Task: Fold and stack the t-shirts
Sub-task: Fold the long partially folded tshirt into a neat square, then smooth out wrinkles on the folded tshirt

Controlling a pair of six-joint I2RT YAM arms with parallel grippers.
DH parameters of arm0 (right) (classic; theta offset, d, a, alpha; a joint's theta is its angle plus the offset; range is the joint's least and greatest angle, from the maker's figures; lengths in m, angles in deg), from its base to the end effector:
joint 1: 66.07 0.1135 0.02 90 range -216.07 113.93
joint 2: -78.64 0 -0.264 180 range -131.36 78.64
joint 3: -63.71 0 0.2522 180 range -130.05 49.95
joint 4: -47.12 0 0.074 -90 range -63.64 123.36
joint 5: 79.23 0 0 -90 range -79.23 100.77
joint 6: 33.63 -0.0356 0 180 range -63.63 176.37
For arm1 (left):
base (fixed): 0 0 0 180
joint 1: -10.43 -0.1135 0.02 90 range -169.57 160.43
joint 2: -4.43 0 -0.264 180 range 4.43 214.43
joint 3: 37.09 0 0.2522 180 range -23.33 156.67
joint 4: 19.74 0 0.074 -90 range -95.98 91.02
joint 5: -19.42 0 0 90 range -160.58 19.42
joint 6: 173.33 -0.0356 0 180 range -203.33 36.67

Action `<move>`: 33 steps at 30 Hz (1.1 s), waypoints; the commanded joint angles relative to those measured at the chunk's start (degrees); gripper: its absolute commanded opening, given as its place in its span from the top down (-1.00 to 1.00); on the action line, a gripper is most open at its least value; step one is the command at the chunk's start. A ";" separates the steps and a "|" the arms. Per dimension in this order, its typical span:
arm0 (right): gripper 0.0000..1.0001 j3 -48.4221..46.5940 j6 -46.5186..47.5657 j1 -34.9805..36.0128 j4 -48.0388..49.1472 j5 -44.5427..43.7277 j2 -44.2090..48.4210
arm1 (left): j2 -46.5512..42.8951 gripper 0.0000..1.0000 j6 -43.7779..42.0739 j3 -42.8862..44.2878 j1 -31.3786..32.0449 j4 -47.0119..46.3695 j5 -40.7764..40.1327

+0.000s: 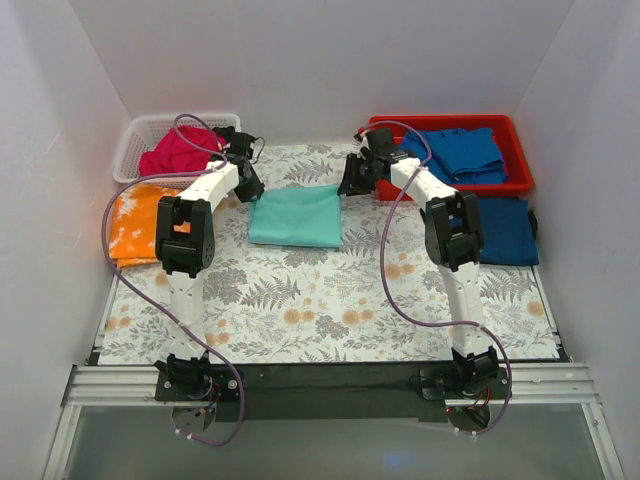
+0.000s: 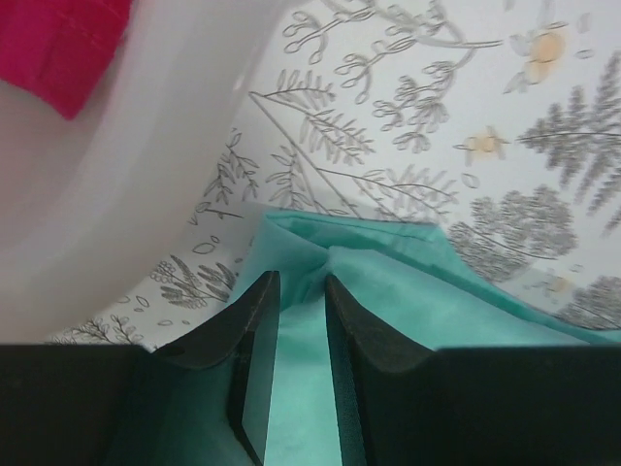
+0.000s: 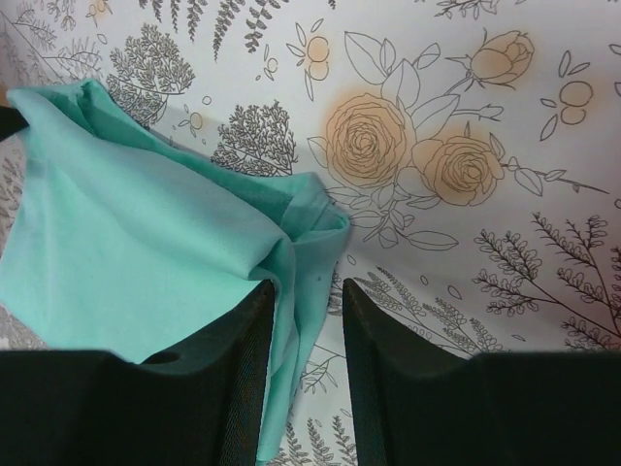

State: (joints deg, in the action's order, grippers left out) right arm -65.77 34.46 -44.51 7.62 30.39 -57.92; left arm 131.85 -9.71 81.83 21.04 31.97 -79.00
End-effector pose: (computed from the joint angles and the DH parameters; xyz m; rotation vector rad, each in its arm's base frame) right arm 0.4940 0.2080 0.1858 -0.1615 2.4552 0.7562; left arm 0.4768 -0.0840 0.1911 -1.4241 2.2246 -0.3269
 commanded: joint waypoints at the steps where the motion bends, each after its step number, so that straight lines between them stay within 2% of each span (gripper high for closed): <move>1: 0.20 -0.65 2.22 0.24 -1.25 -0.54 2.25 | 0.30 0.51 -2.95 1.45 -0.24 3.53 -4.05; 7: 0.20 4.71 4.24 0.24 -1.33 -1.42 7.17 | -2.87 0.46 -4.89 0.04 -0.24 1.95 -10.45; 10: 0.21 7.60 5.12 0.50 -1.33 -1.95 10.16 | -2.61 0.46 -4.28 2.50 -0.24 6.50 -14.41; 12: 0.21 9.10 5.74 1.02 -1.33 -2.74 12.79 | -3.83 0.46 -3.58 2.59 -0.33 7.13 -14.34; 16: 0.21 13.40 6.62 2.78 -1.33 -4.58 17.45 | -11.03 0.46 -2.52 -3.72 -0.24 3.63 -9.69; 21: 0.21 16.23 6.53 6.29 -1.16 -4.68 21.41 | -22.01 0.45 -1.03 -15.39 -0.15 -2.52 6.55; 25: 0.21 17.11 4.69 8.49 -0.90 -2.75 20.54 | -24.49 0.45 0.90 -21.03 0.90 -6.48 15.70; 28: 0.21 17.28 3.37 9.72 -0.02 -1.07 18.43 | -24.32 0.46 1.87 -24.29 2.65 -9.20 18.87; 33: 0.24 16.40 0.91 10.34 0.25 2.00 12.46 | -21.34 0.51 3.45 -28.25 6.00 -10.53 14.42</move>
State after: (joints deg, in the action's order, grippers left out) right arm -49.19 37.60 -33.82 6.99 29.67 -42.27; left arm 109.05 -7.94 56.13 25.41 23.03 -64.32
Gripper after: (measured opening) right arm 0.388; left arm 0.252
